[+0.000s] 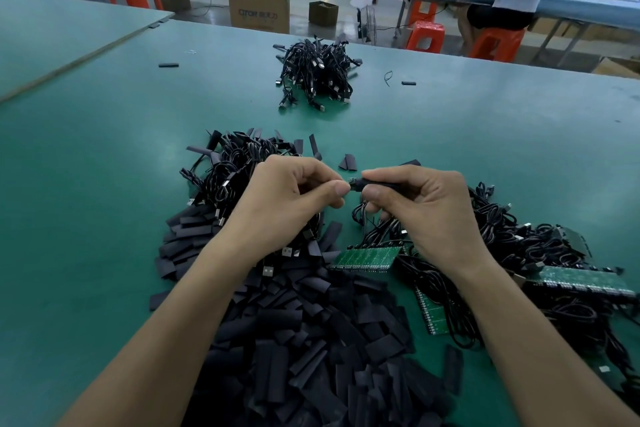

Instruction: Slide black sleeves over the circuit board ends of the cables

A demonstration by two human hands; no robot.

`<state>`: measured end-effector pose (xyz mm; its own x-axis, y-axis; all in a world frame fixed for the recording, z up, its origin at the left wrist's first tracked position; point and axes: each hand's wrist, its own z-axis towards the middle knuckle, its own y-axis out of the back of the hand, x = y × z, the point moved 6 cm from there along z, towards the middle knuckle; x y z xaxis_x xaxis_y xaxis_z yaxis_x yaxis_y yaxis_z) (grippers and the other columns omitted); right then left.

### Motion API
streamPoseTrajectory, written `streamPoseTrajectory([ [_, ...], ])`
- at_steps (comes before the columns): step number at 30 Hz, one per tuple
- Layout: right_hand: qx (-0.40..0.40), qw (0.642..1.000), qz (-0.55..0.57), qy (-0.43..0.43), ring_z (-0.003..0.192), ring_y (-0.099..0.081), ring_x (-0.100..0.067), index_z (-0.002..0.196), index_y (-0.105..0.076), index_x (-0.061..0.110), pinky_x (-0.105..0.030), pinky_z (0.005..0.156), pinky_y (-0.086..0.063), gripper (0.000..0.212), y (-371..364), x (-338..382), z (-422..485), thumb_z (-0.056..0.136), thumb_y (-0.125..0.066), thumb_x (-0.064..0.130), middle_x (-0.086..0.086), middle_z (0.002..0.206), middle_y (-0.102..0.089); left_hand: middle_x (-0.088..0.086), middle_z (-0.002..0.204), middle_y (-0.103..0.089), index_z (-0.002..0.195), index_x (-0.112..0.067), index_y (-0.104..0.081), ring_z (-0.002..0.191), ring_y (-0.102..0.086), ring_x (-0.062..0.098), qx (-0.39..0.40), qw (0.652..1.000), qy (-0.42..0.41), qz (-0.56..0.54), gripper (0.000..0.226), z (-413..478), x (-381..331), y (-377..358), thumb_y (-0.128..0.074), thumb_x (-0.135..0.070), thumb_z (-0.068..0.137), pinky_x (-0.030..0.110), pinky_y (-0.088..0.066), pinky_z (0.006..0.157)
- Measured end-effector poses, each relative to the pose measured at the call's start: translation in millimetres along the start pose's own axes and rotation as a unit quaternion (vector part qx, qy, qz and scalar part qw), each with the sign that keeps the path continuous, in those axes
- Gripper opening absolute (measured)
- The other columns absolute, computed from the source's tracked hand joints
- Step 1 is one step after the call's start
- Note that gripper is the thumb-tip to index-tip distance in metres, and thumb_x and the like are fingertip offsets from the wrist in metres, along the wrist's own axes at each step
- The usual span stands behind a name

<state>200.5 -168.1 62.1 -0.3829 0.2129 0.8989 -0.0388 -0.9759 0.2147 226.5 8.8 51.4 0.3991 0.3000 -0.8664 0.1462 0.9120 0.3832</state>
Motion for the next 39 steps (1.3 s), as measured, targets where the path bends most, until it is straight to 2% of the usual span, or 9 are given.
streamPoseTrajectory([
  [7, -0.026, 0.999, 0.033, -0.005, 0.062, -0.069, -0.017, 0.090, -0.077, 0.019, -0.021, 0.060, -0.055, 0.018, -0.4, -4.9, -3.3, 0.084, -0.075, 0.002, -0.007, 0.073, -0.075, -0.012, 0.071, -0.074, 0.078, -0.025, -0.075, 0.071, -0.070, 0.024, -0.003, 1.000, 0.019, 0.019, 0.016, -1.3, 2.0, -2.3, -0.072, -0.036, 0.090, 0.045, -0.057, 0.070],
  [11, -0.037, 0.998, 0.053, -0.014, 0.061, -0.068, -0.014, 0.091, -0.076, 0.017, -0.021, 0.059, -0.054, 0.019, -1.3, -7.9, -5.4, 0.083, -0.075, 0.000, -0.006, 0.074, -0.075, 0.001, 0.069, -0.073, 0.076, -0.023, -0.076, 0.070, -0.066, 0.036, -0.003, 1.000, 0.002, 0.025, 0.018, -1.6, -2.0, -2.4, -0.073, -0.034, 0.090, 0.053, -0.054, 0.065],
  [15, -0.010, 0.999, 0.032, -0.011, 0.063, -0.068, -0.014, 0.094, -0.076, 0.022, -0.021, 0.061, -0.054, 0.025, -5.6, -5.1, -6.0, 0.082, -0.077, 0.001, -0.003, 0.078, -0.077, 0.010, 0.069, -0.071, 0.077, -0.025, -0.076, 0.067, -0.061, 0.039, 0.019, 0.999, -0.010, 0.046, 0.019, -3.1, -4.9, -5.8, -0.071, -0.036, 0.091, 0.054, -0.052, 0.061],
  [18, -0.011, 1.000, 0.020, -0.004, 0.065, -0.069, -0.011, 0.099, -0.075, 0.025, -0.020, 0.063, -0.055, 0.027, -5.7, -2.5, -5.5, 0.081, -0.078, 0.004, 0.003, 0.079, -0.077, 0.006, 0.070, -0.072, 0.079, -0.026, -0.076, 0.068, -0.062, 0.039, 0.022, 0.999, -0.007, 0.047, 0.018, -3.0, -4.2, -6.5, -0.069, -0.035, 0.093, 0.054, -0.052, 0.062],
  [22, -0.084, 0.996, -0.004, -0.014, 0.073, -0.072, -0.011, 0.110, -0.067, 0.038, -0.022, 0.070, -0.058, 0.040, 2.3, -5.5, -5.7, 0.080, -0.082, 0.018, 0.008, 0.081, -0.076, -0.004, 0.072, -0.075, 0.080, -0.027, -0.076, 0.070, -0.066, 0.037, 0.021, 0.999, 0.004, 0.033, 0.017, -3.2, -1.6, -8.8, -0.067, -0.032, 0.094, 0.055, -0.055, 0.065],
  [24, -0.127, 0.992, 0.005, -0.016, 0.076, -0.074, -0.015, 0.108, -0.068, 0.037, -0.026, 0.072, -0.059, 0.036, 5.9, -6.9, -6.8, 0.080, -0.082, 0.021, 0.006, 0.081, -0.076, -0.004, 0.073, -0.075, 0.081, -0.027, -0.076, 0.070, -0.066, 0.039, 0.015, 1.000, 0.006, 0.020, 0.017, -3.1, -1.1, -8.7, -0.066, -0.035, 0.092, 0.057, -0.055, 0.066],
  [27, -0.152, 0.987, 0.039, -0.012, 0.077, -0.074, -0.016, 0.106, -0.072, 0.032, -0.027, 0.072, -0.059, 0.029, 4.2, -7.4, -9.5, 0.082, -0.080, 0.017, 0.004, 0.085, -0.077, -0.005, 0.074, -0.075, 0.083, -0.026, -0.077, 0.070, -0.065, 0.044, 0.009, 1.000, 0.005, 0.004, 0.014, -2.6, -0.4, -9.0, -0.068, -0.032, 0.093, 0.060, -0.055, 0.064],
  [31, -0.142, 0.988, 0.057, -0.003, 0.067, -0.072, -0.014, 0.121, -0.067, 0.024, -0.023, 0.067, -0.057, 0.038, -6.3, -5.2, -12.9, 0.086, -0.076, 0.011, 0.005, 0.083, -0.078, -0.008, 0.074, -0.075, 0.086, -0.024, -0.077, 0.069, -0.066, 0.042, 0.003, 1.000, -0.008, 0.002, 0.013, -2.5, -1.8, -9.0, -0.068, -0.026, 0.095, 0.058, -0.054, 0.061],
  [39, -0.140, 0.988, 0.072, -0.002, 0.064, -0.069, -0.010, 0.113, -0.066, 0.035, -0.020, 0.062, -0.054, 0.035, -13.1, 2.7, -12.7, 0.089, -0.073, 0.011, 0.004, 0.079, -0.077, -0.009, 0.075, -0.076, 0.087, -0.026, -0.077, 0.071, -0.071, 0.032, -0.009, 1.000, -0.012, -0.012, 0.012, -3.0, -8.1, -8.5, -0.069, -0.022, 0.095, 0.055, -0.057, 0.068],
])
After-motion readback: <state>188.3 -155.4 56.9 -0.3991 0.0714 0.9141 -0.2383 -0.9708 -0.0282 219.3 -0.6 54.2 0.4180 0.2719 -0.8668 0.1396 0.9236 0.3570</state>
